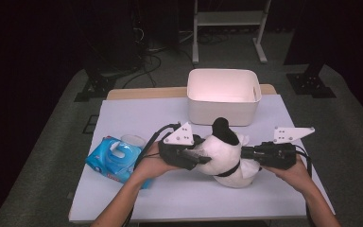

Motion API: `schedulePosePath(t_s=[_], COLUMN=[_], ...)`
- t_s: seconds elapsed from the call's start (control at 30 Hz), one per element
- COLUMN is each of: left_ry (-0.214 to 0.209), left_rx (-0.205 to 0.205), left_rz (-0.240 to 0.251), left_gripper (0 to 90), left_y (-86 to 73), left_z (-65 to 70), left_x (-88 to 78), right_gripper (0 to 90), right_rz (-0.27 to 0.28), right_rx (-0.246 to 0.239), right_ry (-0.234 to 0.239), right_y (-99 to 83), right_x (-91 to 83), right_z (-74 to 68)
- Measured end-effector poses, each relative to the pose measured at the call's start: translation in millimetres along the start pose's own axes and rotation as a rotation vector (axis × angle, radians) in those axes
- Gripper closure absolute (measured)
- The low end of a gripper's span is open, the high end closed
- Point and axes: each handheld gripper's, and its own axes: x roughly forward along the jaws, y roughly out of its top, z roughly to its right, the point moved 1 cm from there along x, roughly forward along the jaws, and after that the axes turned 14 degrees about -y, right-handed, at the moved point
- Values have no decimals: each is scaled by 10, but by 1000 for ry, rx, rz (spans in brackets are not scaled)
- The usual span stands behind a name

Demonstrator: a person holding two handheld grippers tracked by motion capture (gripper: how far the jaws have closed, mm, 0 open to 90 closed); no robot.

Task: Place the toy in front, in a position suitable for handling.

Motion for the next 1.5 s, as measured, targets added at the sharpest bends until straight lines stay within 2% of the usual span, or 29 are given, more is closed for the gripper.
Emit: schedulePosePath(t_s=[0.07,0.13,0.23,0.33,0.47,0.57,0.63,0.73,0.8,0.97,1.03,1.2,1.33,1.5], left_ry=[0,-4,-4,-13,-25,-7,-4,-13,-41,-56,-55,-94,-117,-107], left_rx=[-9,-7,-8,-4,-26,-40,-64,-85,-104,-123,-127,-166,-163,-133], left_rz=[12,2,-6,-13,6,-6,-3,-13,3,34,8,4,20,53], left_gripper=[415,388,333,327,322,298,299,295,290,271,271,260,242,249], left_y=[-5,11,64,78,9,-52,-175,-251,-322,-345,-374,-453,-459,-356], left_z=[-7,-10,-8,-3,-3,3,6,-5,-23,-50,-58,-95,-116,-104], left_x=[14,23,15,-8,-69,-105,-154,-129,-58,-34,-23,133,265,201], right_gripper=[823,823,823,823,823,823,823,823,823,823,823,823,823,823], right_rz=[-12,-28,-24,-17,-23,-23,-26,-25,-27,-20,-18,-12,-8,22], right_rx=[1,2,12,15,13,16,21,26,26,35,39,39,41,62], right_ry=[-9,-17,-24,-22,-15,-18,-25,-20,-22,-25,-25,-20,-17,0], right_y=[-47,-103,-153,-170,-197,-213,-243,-266,-273,-315,-333,-350,-348,-342], right_x=[-22,-45,-84,-93,-115,-135,-180,-203,-213,-237,-255,-264,-260,-254], right_z=[13,19,26,34,27,28,34,40,38,47,50,46,39,34])
